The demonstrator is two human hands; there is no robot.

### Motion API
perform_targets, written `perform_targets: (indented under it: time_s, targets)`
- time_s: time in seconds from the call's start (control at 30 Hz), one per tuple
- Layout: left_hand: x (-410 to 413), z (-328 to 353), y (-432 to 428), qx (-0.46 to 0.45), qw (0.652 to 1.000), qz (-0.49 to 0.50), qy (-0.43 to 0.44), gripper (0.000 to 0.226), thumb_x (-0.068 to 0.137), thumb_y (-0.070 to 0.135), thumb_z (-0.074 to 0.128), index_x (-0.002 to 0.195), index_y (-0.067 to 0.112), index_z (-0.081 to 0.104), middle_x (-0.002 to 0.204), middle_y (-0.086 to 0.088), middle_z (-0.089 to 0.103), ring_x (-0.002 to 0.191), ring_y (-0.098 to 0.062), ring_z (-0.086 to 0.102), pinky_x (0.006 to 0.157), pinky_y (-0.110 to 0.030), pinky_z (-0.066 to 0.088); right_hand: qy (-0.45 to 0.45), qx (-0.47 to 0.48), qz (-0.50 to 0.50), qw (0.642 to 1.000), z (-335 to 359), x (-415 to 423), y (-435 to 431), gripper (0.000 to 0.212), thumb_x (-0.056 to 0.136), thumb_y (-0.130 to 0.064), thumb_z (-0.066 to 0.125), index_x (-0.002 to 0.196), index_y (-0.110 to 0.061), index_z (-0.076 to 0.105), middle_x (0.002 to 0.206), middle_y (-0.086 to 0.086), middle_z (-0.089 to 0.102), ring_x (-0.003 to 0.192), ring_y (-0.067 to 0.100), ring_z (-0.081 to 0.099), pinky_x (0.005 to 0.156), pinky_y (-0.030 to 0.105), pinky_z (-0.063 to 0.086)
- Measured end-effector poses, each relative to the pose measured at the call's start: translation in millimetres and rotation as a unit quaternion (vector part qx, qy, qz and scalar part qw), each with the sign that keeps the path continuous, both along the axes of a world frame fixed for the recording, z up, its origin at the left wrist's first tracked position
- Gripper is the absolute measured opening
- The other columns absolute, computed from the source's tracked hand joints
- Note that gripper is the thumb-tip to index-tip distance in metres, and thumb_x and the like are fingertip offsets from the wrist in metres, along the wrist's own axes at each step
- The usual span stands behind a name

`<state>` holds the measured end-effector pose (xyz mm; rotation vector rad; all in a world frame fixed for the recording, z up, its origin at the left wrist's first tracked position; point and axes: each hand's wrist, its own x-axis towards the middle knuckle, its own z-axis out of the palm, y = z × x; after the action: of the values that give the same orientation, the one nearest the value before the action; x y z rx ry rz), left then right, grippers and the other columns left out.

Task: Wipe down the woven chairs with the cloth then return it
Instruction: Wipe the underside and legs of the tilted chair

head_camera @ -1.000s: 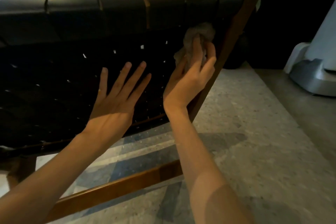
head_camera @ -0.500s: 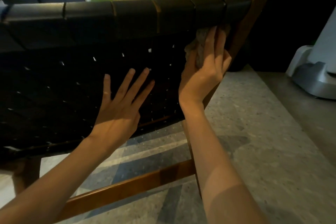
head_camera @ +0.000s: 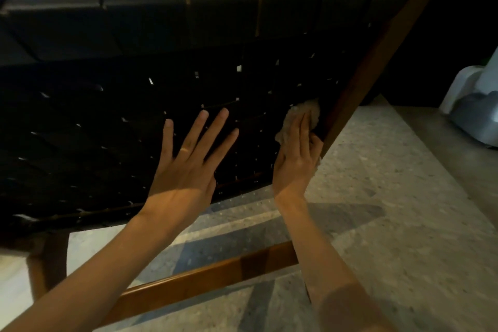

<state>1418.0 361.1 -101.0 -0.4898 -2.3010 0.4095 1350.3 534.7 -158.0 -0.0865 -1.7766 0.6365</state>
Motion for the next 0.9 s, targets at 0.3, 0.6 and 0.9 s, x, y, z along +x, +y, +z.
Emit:
perform_targets:
  time_s: [0.3,0.6,0.9]
  targets:
    - [-14,-16,-4,-0.037,0.999,0.019,0.005,0.098,0.067,0.018,0.073,0.15,0.022,0.021,0.159,-0.007,-0.009,0.145,-0.028,-0.012,0.112,-0.058,-0.013,-0.262,-0.009,0.072,0.962,-65,1,-10,0.07,0.072,0.011,0.069,0.137,-0.002,0.047,0.14,0.014,0.05,0.119,0.039,0.049,0.102,0.046,0.043]
    - [-3,-13,0,-0.052,0.997,0.048,-0.009,0.095,0.07,0.007,0.069,0.15,0.018,0.02,0.159,-0.006,-0.008,0.146,-0.028,-0.009,0.113,-0.055,-0.014,-0.443,0.086,0.189,0.872,-36,24,24,0.033,0.089,-0.01,0.054,0.122,-0.014,0.056,0.113,0.008,0.062,0.108,0.028,0.055,0.087,0.032,0.048]
    - [9,-5,10,-0.017,0.999,0.025,0.041,0.08,0.075,-0.004,0.06,0.147,0.013,0.03,0.155,-0.009,0.01,0.145,-0.03,0.006,0.108,-0.062,0.008,0.022,0.31,-0.004,0.951,131,92,81,0.029,0.087,-0.007,0.06,0.113,0.003,0.064,0.116,0.018,0.065,0.088,0.036,0.058,0.082,0.032,0.043]
